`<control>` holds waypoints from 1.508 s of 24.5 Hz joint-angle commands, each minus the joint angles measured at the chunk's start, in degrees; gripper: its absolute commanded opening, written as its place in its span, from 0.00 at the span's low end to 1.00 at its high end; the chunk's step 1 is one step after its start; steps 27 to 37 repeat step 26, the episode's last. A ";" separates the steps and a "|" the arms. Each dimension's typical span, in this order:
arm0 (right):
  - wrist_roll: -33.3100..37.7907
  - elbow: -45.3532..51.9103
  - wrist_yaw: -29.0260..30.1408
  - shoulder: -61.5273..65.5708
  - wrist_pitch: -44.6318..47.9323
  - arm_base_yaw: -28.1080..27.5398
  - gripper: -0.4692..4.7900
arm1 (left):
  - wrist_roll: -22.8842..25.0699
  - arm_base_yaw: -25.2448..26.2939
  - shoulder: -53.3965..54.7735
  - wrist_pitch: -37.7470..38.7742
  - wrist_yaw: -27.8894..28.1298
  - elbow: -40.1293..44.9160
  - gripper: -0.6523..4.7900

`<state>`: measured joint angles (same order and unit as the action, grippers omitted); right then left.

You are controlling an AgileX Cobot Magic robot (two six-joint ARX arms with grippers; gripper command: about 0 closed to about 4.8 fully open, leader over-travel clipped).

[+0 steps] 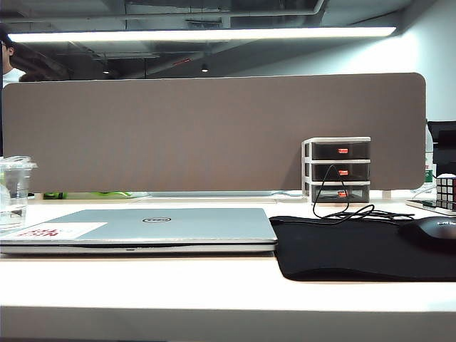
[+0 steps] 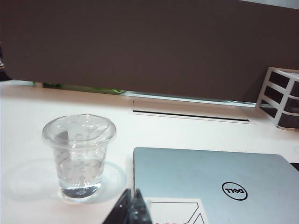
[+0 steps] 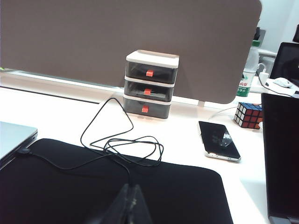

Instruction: Pick up the coffee cup and place it on the left side of the laptop.

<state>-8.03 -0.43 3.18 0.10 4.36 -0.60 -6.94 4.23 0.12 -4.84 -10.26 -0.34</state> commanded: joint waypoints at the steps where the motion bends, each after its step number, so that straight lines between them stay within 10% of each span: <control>1: 0.59 0.31 -0.04 0.00 1.55 -0.11 0.09 | 1.03 -0.94 0.02 -1.20 0.20 -0.09 0.11; 37: 0.57 0.31 0.81 0.00 1.40 0.09 0.09 | 0.94 -0.85 0.02 -0.13 -0.02 -0.09 0.11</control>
